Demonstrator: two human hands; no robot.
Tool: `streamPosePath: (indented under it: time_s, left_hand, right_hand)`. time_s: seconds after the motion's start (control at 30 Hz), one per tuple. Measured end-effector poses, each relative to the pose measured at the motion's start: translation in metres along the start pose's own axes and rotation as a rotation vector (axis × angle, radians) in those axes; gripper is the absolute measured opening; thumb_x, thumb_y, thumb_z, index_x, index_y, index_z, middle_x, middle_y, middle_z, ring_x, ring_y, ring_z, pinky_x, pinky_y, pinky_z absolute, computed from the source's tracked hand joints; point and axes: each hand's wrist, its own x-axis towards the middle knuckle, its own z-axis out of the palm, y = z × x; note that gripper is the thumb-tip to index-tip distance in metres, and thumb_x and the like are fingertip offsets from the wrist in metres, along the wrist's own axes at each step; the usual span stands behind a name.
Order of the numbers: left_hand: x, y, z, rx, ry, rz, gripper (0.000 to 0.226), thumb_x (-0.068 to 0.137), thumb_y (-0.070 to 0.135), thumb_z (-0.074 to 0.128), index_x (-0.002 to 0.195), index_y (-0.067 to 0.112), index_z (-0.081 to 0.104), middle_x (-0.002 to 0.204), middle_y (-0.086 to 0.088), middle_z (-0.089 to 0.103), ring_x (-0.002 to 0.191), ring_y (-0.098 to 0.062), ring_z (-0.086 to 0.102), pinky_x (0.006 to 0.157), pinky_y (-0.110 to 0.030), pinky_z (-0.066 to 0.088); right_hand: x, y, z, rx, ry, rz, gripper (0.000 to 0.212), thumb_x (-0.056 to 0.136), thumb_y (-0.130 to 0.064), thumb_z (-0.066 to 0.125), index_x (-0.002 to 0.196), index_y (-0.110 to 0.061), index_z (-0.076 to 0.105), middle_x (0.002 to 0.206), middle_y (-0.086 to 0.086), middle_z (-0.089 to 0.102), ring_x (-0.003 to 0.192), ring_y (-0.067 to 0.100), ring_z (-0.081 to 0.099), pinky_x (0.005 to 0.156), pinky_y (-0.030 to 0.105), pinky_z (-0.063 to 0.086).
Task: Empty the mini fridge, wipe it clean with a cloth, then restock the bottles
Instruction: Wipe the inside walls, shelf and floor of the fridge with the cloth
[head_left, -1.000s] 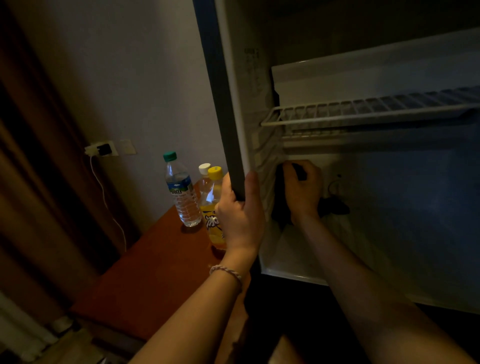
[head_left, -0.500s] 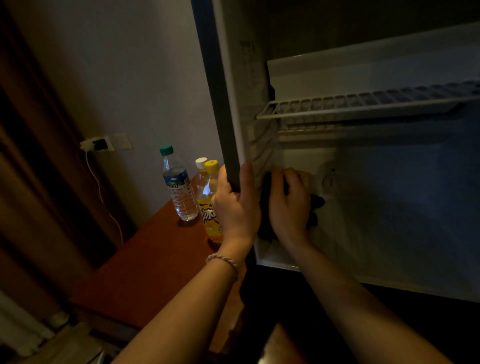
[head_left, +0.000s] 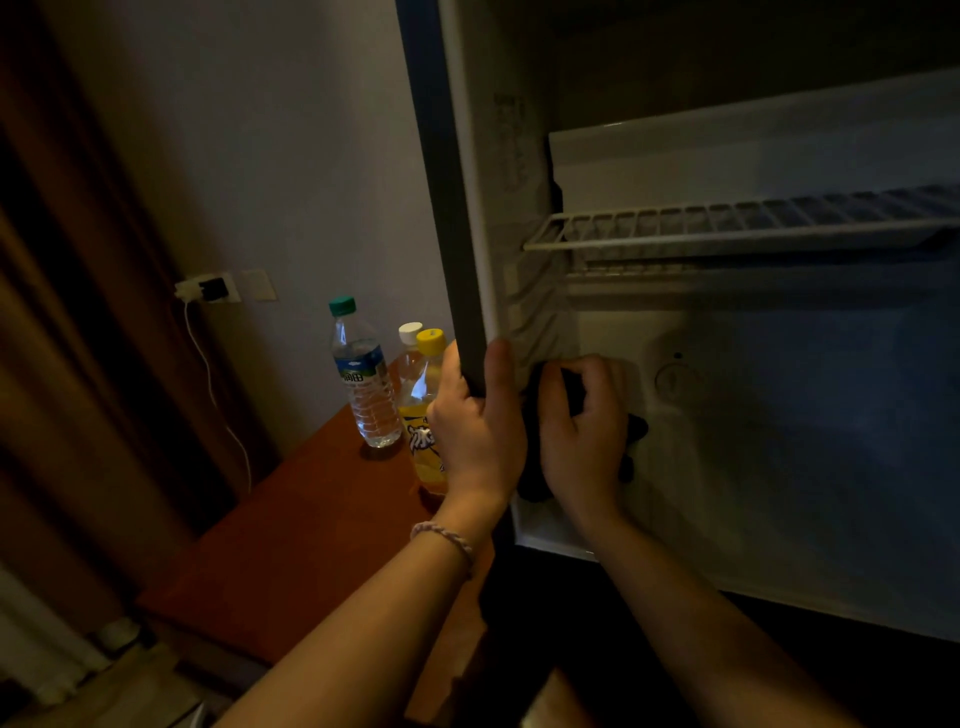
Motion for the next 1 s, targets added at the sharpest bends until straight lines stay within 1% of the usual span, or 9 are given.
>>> streamPosePath:
  time_s: [0.13,0.27,0.37,0.43,0.53,0.7,0.8,0.93,1.0]
  left_hand:
    - [0.0,0.0,0.001,-0.002,0.008,-0.003,0.038,0.09,0.069,0.044,0.09,0.031,0.052,0.061,0.014,0.056,0.05,-0.002,0.05,0.049,-0.016,0.04]
    - [-0.002,0.003,0.0,-0.009,-0.01,-0.028,0.022,0.087,0.059,0.043,0.089,0.037,0.048,0.053,0.015,0.053,0.045,-0.001,0.047,0.045,-0.013,0.036]
    - [-0.001,0.001,-0.001,0.007,-0.017,-0.002,0.028,0.091,0.058,0.044,0.091,0.031,0.052,0.058,0.016,0.056,0.047,-0.002,0.049,0.046,-0.015,0.038]
    - [-0.001,0.0,-0.001,0.021,-0.02,-0.012,0.017,0.098,0.047,0.047,0.092,0.032,0.052,0.061,0.017,0.057,0.049,-0.001,0.051,0.047,-0.015,0.039]
    - [-0.001,-0.001,-0.001,0.034,-0.018,-0.011,0.014,0.099,0.045,0.047,0.093,0.033,0.052,0.061,0.019,0.057,0.049,-0.001,0.052,0.047,-0.014,0.039]
    - [-0.002,0.001,0.001,0.035,-0.006,-0.001,0.029,0.097,0.055,0.046,0.1,0.028,0.055,0.066,0.023,0.059,0.055,0.0,0.055,0.051,-0.013,0.04]
    - [-0.003,0.003,0.002,0.023,0.004,0.015,0.043,0.094,0.051,0.044,0.107,0.013,0.059,0.069,0.028,0.06,0.058,0.003,0.057,0.053,-0.011,0.041]
    - [-0.001,0.0,0.0,0.032,-0.016,0.005,0.033,0.101,0.044,0.047,0.11,0.015,0.059,0.076,0.028,0.064,0.065,0.003,0.061,0.057,-0.013,0.047]
    - [-0.001,0.001,0.0,0.03,-0.013,-0.003,0.029,0.099,0.046,0.047,0.107,0.02,0.057,0.077,0.027,0.064,0.067,0.003,0.062,0.058,-0.015,0.049]
  right_hand:
    - [0.027,0.007,0.004,-0.066,0.009,0.046,0.015,0.095,-0.018,0.058,0.083,-0.022,0.051,0.097,0.005,0.053,0.078,-0.001,0.048,0.068,0.01,0.036]
    - [0.06,0.026,0.011,-0.128,-0.013,0.131,0.011,0.098,-0.021,0.055,0.092,-0.012,0.059,0.106,0.006,0.054,0.093,0.012,0.05,0.08,0.023,0.038]
    - [0.071,0.033,0.013,-0.138,-0.006,0.161,0.016,0.098,-0.021,0.054,0.1,-0.008,0.063,0.106,0.002,0.05,0.096,0.014,0.05,0.083,0.023,0.036]
    - [0.072,0.035,0.012,-0.136,-0.008,0.159,0.016,0.098,-0.02,0.055,0.099,-0.006,0.063,0.105,0.001,0.048,0.097,0.017,0.051,0.085,0.025,0.039]
    - [0.067,0.03,0.01,-0.115,-0.025,0.161,0.011,0.097,-0.021,0.055,0.093,-0.012,0.06,0.105,0.003,0.049,0.095,0.016,0.052,0.085,0.028,0.042]
    - [0.04,0.007,0.002,-0.087,-0.034,0.135,0.02,0.096,-0.019,0.057,0.078,-0.027,0.053,0.102,0.007,0.053,0.087,0.011,0.05,0.074,0.016,0.039]
    - [0.019,-0.006,-0.004,-0.095,-0.055,0.092,0.03,0.094,-0.022,0.058,0.072,-0.039,0.047,0.101,0.002,0.053,0.089,0.016,0.055,0.078,0.026,0.043]
    - [-0.002,-0.014,-0.006,-0.07,-0.036,0.017,0.027,0.09,-0.024,0.062,0.071,-0.039,0.048,0.099,0.002,0.054,0.082,-0.003,0.053,0.071,0.005,0.037]
    - [-0.006,-0.014,-0.004,-0.022,0.002,-0.016,0.017,0.084,-0.029,0.061,0.071,-0.035,0.052,0.097,0.001,0.054,0.082,-0.007,0.054,0.072,0.002,0.037]
